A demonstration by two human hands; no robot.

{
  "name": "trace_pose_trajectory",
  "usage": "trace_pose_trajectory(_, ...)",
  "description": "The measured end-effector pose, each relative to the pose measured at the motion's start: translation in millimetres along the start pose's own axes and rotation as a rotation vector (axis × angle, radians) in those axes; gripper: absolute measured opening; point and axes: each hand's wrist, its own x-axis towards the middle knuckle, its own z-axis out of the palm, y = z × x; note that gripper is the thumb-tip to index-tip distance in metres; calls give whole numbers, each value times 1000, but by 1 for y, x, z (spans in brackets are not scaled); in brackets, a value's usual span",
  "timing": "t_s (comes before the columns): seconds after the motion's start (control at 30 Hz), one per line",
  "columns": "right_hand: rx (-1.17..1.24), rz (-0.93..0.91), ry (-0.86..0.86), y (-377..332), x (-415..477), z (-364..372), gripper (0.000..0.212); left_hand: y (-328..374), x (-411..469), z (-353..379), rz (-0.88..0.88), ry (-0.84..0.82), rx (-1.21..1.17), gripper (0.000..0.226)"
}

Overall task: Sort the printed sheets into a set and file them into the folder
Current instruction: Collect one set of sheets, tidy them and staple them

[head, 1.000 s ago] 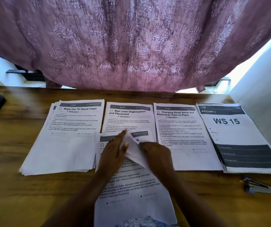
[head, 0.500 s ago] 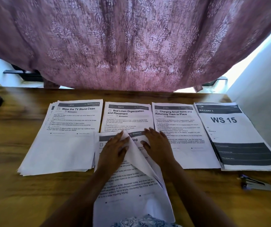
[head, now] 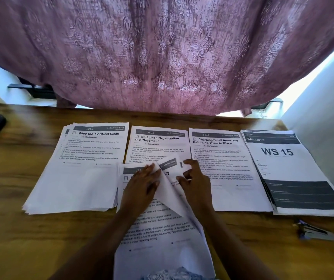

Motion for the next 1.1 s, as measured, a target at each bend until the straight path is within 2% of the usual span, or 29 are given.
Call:
trace_pose_trajectory(0.07, -213, -187, -39, 1, -2, 6, 24, 4, -2, -3, -26, 19, -97, 66)
trace_pose_trajectory(0.13, -444, -393, -76, 1, -9, 13, 23, 6, -5, -5, -89, 69, -313, 60)
trace_pose_trajectory(0.23, -539, -570, -136, -4, -15, 15, 23, 14, -5, -11, -145, 79, -388, 66)
trace_pose_trajectory(0.33, -366, -427, -293, 0, -10, 7, 28, 14, -2, -11, -116, 37, -210, 70)
trace_pose_trajectory(0.4, -280, -298, -237, 5, 3, 2, 27, 10, -1, -8, -97, 41, -158, 63)
trace_pose_trajectory(0.47, -401, -245, -214, 8, 17, -1, 31, 7, 0, -5, -112, 38, -170, 57)
trace_pose_trajectory(0.53, -561, -217, -305, 14, 27, 1, 51, 5, 0, -3, -113, 45, -189, 57)
trace_pose_trajectory(0.6, -599, -215, -351, 18, 29, 4, 60, 5, 1, -3, -101, 62, -200, 57)
trace_pose_trajectory(0.7, -481, -236, -266, 14, 20, 6, 55, 4, 0, -3, -103, 63, -202, 54)
trace_pose_trajectory(0.8, -297, -64, -72, 2, 8, 0, 49, 4, 0, -3, -118, 41, -157, 47)
trace_pose_trajectory(0.87, -212, 5, -34, 0, 3, -3, 47, 4, 0, -4, -128, 26, -131, 47)
trace_pose_trajectory(0.93, -289, -122, -44, -2, 0, -2, 42, 7, -2, -6, -129, 38, -182, 55)
trace_pose_trajectory(1.0, -424, -334, -126, -5, -7, 3, 36, 9, -5, -8, -148, 83, -367, 66)
trace_pose_trajectory(1.07, -536, -492, -282, -10, -16, 10, 52, 10, -5, -9, -184, 93, -503, 77)
trace_pose_trajectory(1.1, -570, -516, -342, -11, -18, 11, 58, 12, -3, -10, -190, 86, -499, 81)
